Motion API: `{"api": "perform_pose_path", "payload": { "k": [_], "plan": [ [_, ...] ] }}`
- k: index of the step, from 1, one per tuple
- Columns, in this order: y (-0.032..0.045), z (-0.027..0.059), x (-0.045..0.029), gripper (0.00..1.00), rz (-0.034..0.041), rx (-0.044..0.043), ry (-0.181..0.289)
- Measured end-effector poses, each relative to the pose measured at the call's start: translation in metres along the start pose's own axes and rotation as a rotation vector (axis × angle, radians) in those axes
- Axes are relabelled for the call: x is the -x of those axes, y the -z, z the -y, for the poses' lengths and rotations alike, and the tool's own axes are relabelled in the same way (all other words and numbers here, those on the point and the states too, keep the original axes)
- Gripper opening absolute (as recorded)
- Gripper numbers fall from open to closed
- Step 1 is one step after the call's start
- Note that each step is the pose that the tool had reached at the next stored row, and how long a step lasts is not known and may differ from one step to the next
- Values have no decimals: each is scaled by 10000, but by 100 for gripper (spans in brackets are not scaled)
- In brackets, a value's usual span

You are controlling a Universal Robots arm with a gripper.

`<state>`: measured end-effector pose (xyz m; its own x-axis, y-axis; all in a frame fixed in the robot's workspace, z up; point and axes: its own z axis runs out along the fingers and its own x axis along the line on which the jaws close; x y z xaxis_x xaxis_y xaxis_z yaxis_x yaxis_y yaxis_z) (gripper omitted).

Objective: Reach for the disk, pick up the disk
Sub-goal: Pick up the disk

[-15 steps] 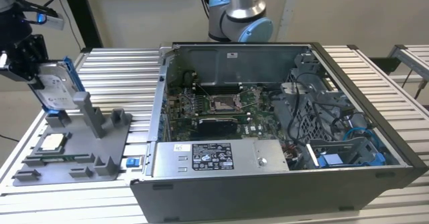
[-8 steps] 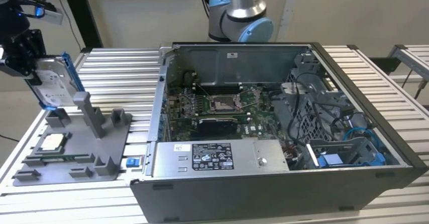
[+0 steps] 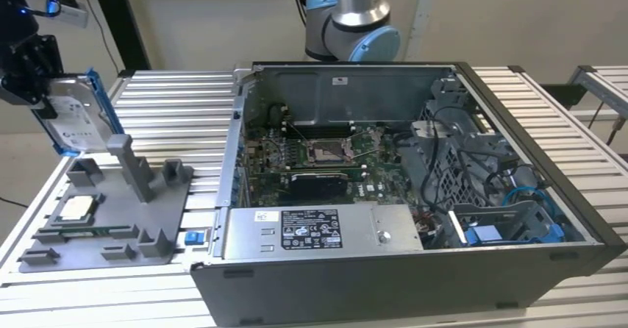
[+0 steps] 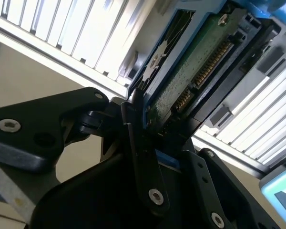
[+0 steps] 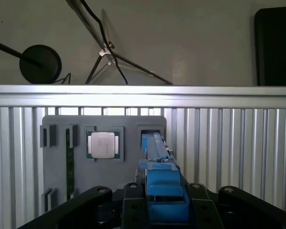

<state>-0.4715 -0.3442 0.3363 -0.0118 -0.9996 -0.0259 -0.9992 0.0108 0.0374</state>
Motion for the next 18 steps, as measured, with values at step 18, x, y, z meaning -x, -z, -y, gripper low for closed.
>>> {"api": "perform_pose_path", "payload": {
  "k": [18],
  "plan": [
    [122, 148, 3, 0, -3, 180, -5]
  ]
}}
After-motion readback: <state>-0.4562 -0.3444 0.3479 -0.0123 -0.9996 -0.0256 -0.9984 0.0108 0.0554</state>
